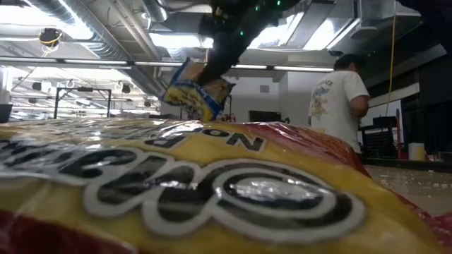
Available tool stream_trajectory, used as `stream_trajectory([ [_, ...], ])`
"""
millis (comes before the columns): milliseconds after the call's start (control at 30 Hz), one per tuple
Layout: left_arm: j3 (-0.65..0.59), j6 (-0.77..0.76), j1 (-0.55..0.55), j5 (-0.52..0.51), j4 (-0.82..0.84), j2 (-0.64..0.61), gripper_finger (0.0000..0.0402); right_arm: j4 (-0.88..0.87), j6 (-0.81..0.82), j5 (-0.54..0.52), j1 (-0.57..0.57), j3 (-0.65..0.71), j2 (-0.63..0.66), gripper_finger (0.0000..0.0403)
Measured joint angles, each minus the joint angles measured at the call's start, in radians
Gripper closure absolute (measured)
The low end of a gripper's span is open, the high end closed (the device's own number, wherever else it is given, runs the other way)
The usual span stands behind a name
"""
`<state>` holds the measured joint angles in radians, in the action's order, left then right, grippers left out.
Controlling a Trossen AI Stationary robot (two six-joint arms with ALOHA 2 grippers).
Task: Sort Maruchan noodles
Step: Put the right blue noodle pack into the green bin
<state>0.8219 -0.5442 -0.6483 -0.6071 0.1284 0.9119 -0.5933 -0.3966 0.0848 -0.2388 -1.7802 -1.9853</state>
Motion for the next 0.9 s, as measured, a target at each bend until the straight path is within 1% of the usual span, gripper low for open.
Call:
stream_trajectory([
  [133,0.0,0.006,0.001,-0.001,-0.001,-0.019,0.04,0.003,-0.048,0.122,-0.043,0.002,-0.026,0.0314],
  [200,0.0,0.009,0.002,0.0,0.0,-0.026,0.0398,0.018,-0.076,0.191,-0.046,-0.002,-0.043,0.0313],
  [233,0.0,0.012,0.002,0.0,0.002,-0.029,0.0397,-0.007,-0.099,0.213,-0.045,-0.001,-0.05,0.0313],
  [367,0.0,0.015,0.002,0.002,0.009,-0.054,0.0399,-0.038,-0.185,0.233,-0.04,0.002,-0.071,0.0313],
  [467,0.0,0.016,0.002,0.023,0.016,-0.077,0.04,-0.044,-0.195,0.276,-0.044,-0.011,-0.074,0.0313],
  [600,0.0,0.023,0.002,0.023,0.013,-0.1,0.0397,-0.063,-0.247,0.287,-0.044,-0.013,-0.075,0.0313],
  [767,0.0,0.029,0.002,0.023,0.016,-0.11,0.0396,-0.078,-0.273,0.358,-0.042,-0.015,-0.086,0.0312],
  [900,0.0,0.032,0.002,0.021,0.019,-0.11,0.04,-0.096,-0.289,0.347,-0.042,-0.015,-0.103,0.0312],
])
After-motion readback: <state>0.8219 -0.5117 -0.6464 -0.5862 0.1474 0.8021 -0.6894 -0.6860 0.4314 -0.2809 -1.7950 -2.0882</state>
